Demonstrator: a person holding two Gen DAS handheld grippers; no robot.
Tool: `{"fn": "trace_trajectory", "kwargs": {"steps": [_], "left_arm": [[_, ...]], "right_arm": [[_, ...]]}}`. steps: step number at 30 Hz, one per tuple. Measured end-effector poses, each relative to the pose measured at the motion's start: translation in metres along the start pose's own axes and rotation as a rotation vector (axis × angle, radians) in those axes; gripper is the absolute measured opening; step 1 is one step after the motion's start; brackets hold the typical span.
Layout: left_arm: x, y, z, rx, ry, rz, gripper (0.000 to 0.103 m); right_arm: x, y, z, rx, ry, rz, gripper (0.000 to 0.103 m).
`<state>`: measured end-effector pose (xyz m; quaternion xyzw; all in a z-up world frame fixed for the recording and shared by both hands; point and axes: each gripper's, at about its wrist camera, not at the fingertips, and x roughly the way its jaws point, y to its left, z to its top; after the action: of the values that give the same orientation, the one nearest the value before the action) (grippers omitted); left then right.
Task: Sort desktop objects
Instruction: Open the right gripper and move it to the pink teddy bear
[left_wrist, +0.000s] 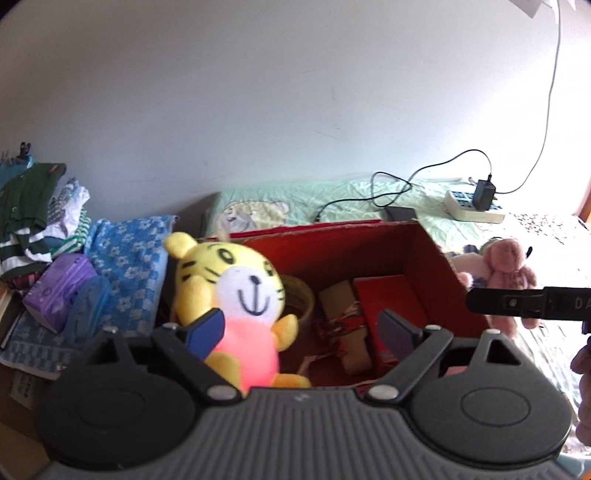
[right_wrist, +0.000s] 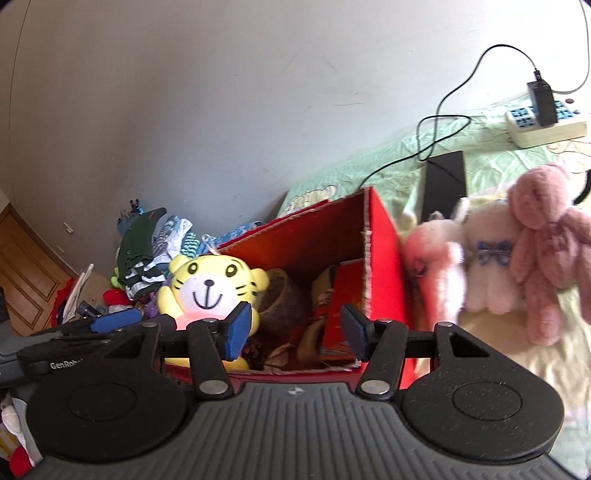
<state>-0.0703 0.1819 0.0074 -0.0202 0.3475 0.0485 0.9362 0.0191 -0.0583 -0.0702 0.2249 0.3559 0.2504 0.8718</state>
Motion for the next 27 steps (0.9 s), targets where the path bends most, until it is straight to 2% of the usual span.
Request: {"fn": "trace_trajectory", "kwargs": {"steps": [6, 12, 18, 27], "left_arm": [[0.022, -0.067, -0.006, 0.054, 0.069, -0.131, 0.084], [0.034, -0.139, -0.008, 0.106, 0.085, -0.187, 0.085], [0.056, -0.212, -0.010, 0.141, 0.136, -0.176, 0.087], [0.102, -0.275, -0.021, 0.094, 0.240, -0.157, 0.087]], "right_arm": [[-0.031, -0.043, -0.008, 0.063, -0.015, -0.053, 0.057], [-0.066, -0.082, -0.004, 0.038, -0.029, -0.094, 0.057], [-0.091, -0.129, 0.010, 0.059, -0.012, -0.127, 0.057], [-0.118, -0.185, 0.031, 0.037, 0.032, -0.175, 0.057]]}}
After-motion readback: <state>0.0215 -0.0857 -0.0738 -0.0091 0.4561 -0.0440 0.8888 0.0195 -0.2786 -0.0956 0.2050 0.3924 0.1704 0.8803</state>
